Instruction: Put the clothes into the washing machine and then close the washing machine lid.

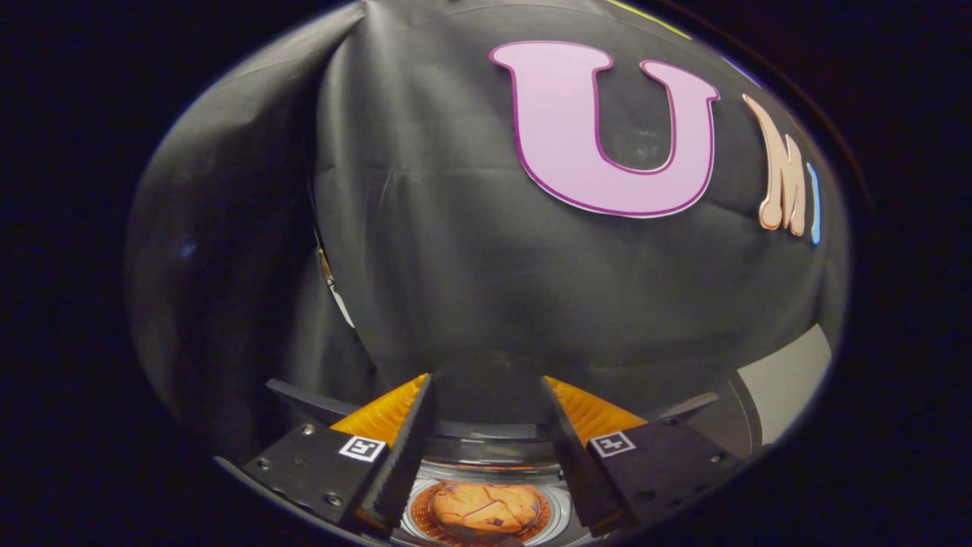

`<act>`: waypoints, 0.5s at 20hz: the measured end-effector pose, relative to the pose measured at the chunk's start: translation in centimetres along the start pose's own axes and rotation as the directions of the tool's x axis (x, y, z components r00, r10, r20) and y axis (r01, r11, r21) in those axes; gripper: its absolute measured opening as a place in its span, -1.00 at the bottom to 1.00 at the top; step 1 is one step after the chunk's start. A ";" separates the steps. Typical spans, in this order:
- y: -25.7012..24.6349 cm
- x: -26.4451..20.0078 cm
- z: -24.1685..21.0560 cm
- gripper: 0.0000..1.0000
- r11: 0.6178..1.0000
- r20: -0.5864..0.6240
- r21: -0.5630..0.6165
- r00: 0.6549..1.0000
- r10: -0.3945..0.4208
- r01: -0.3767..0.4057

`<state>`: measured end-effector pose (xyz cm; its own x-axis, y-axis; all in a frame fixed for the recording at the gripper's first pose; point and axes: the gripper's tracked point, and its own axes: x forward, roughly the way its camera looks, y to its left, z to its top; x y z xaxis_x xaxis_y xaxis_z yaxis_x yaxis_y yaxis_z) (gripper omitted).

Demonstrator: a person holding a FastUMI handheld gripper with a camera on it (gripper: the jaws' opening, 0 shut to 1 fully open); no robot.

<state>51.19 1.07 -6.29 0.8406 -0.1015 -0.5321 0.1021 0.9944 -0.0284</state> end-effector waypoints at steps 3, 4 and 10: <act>-0.1 -1.2 -0.5 0.62 0.999 0.004 -0.049 1.000 -0.007 0.007; 0.1 -1.6 -0.8 0.62 0.998 0.002 -0.064 1.000 -0.005 0.005; 0.8 -3.1 -1.8 0.56 0.999 -0.012 -0.044 1.000 0.015 -0.015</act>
<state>47.72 2.23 -6.17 0.8356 -0.0862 -0.5426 0.0658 0.9962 -0.0570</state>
